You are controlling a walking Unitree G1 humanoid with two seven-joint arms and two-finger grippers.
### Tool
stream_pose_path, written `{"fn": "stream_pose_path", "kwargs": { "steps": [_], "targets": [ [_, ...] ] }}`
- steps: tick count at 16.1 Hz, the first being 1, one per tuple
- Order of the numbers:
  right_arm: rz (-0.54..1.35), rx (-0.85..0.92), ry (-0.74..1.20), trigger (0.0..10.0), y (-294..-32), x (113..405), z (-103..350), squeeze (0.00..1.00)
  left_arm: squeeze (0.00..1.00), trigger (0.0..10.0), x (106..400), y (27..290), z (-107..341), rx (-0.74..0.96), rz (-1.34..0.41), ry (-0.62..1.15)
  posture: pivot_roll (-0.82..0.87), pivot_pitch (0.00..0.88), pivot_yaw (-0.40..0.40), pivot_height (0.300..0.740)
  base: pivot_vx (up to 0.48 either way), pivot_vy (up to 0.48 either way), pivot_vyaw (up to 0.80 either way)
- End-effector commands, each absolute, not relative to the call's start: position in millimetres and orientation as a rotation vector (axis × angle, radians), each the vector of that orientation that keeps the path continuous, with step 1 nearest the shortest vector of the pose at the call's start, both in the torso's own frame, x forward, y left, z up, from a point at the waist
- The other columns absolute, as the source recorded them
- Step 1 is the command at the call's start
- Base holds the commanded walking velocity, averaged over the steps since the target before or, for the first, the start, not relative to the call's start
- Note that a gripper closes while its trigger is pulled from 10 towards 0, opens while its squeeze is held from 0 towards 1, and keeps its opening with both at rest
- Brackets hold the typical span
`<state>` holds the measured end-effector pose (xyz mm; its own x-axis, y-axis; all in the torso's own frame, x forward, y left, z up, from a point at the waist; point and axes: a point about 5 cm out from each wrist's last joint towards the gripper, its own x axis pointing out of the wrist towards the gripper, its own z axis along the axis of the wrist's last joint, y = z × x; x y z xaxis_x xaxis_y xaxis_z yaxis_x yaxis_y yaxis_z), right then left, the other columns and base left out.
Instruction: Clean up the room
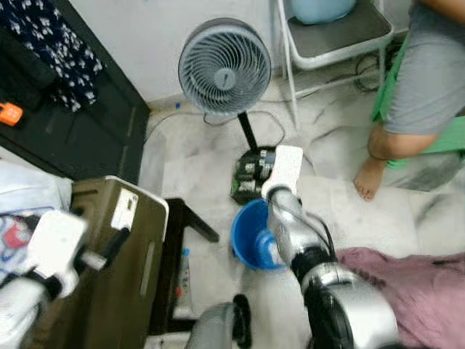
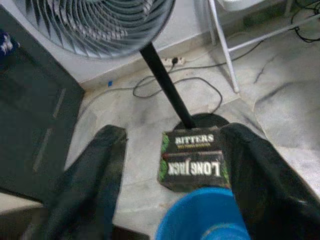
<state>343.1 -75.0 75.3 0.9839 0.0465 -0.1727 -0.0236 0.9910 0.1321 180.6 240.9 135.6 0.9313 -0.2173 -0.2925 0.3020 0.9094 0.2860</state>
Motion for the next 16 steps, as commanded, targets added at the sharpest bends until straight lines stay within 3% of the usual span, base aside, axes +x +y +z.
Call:
{"fn": "stream_pose_path", "kwargs": {
  "steps": [1, 6, 8, 10, 14, 15, 16],
  "targets": [
    [0.098, 0.138, 0.189, 10.0, -61.7, 337.5, 72.2, 1.00, 0.00, 10.0, 181.6, 245.5, 128.9, 0.347, -0.238, 0.286, 0.20, 0.137, 0.258, 0.740, 0.000, 0.000, 0.00],
    [0.360, 0.081, 0.150, 10.0, -88.0, 281.2, 71.9, 1.00, 0.00, 10.0, 230.5, 212.5, 118.8, 0.263, -0.221, 0.130, 0.01, 0.003, 0.148, 0.740, 0.000, 0.000, 0.00],
    [0.374, 0.077, 0.133, 10.0, -96.5, 270.0, 77.3, 1.00, 0.00, 10.0, 239.8, 205.5, 115.5, 0.241, -0.214, 0.109, -0.01, 0.000, 0.137, 0.740, 0.000, 0.000, 0.00],
    [0.262, 0.093, 0.102, 10.0, -130.2, 248.7, 87.4, 1.00, 0.00, 10.0, 257.7, 192.0, 103.6, 0.207, -0.214, 0.082, -0.10, 0.000, 0.136, 0.740, 0.000, 0.000, 0.00],
    [0.084, 0.121, 0.060, 10.0, -160.2, 238.3, 100.8, 0.96, 0.00, 10.0, 271.4, 184.1, 90.4, 0.185, -0.227, 0.080, -0.16, 0.000, 0.159, 0.740, 0.000, 0.000, 0.00],
    [0.043, 0.111, 0.048, 10.0, -165.4, 237.1, 103.3, 0.00, 0.00, 10.0, 273.8, 181.9, 88.0, 0.182, -0.232, 0.082, -0.17, 0.000, 0.160, 0.740, 0.000, 0.000, 0.00],
    [0.018, 0.108, 0.045, 10.0, -169.1, 236.5, 104.5, 0.00, 0.00, 10.0, 276.8, 179.8, 86.0, 0.180, -0.238, 0.079, -0.18, 0.000, 0.160, 0.740, 0.000, 0.000, 0.00]
  ]
}}
